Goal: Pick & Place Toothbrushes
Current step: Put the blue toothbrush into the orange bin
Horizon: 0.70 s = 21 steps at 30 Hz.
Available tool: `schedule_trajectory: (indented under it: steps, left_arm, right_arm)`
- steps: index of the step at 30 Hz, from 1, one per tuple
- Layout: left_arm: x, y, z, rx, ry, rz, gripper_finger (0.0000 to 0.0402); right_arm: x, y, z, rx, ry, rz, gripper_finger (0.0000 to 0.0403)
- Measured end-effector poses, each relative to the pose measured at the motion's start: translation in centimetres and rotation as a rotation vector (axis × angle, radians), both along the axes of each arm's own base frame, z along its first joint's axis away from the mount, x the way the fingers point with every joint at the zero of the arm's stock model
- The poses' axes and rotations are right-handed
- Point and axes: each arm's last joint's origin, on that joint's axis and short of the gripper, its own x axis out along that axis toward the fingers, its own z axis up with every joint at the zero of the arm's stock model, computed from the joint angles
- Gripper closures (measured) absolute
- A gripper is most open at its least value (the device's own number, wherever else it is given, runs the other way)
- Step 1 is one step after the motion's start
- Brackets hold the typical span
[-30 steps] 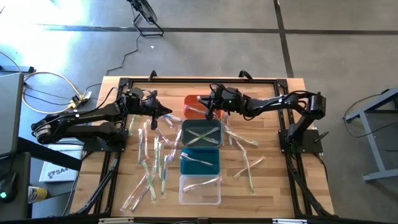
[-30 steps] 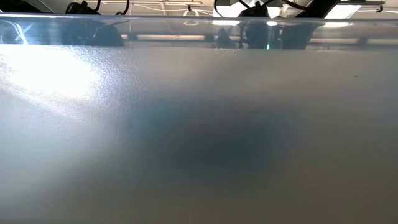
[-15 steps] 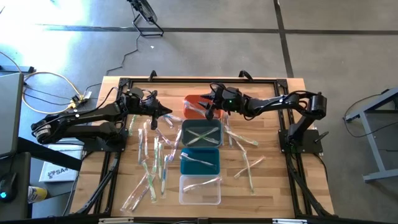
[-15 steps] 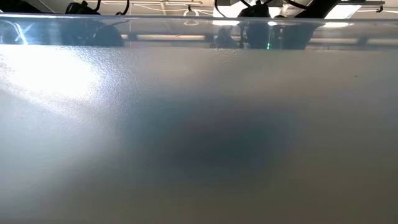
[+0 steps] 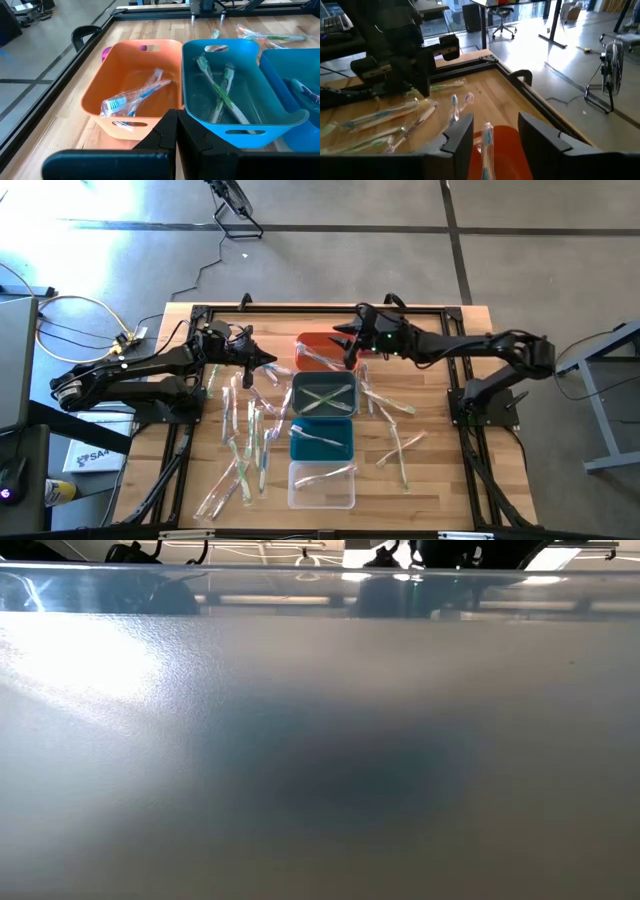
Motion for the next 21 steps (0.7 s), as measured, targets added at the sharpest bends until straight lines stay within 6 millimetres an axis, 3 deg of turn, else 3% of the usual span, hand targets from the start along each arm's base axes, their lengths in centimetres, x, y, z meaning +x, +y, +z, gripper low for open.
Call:
schedule_trajectory:
  steps: [12, 21]
  left_arm:
    - [0.0, 0.0, -0.1, -0.004, 0.005, 0.001, 0.0401]
    - [-0.1, 0.0, -0.2, -0.01, 0.015, 0.001, 0.0401]
  right_arm:
    - [-3.6, 2.3, 1.8, 0.209, 0.109, -0.012, 0.0279]
    - [-5.4, 4.4, -0.2, 0.395, 0.369, -0.044, 0.0286]
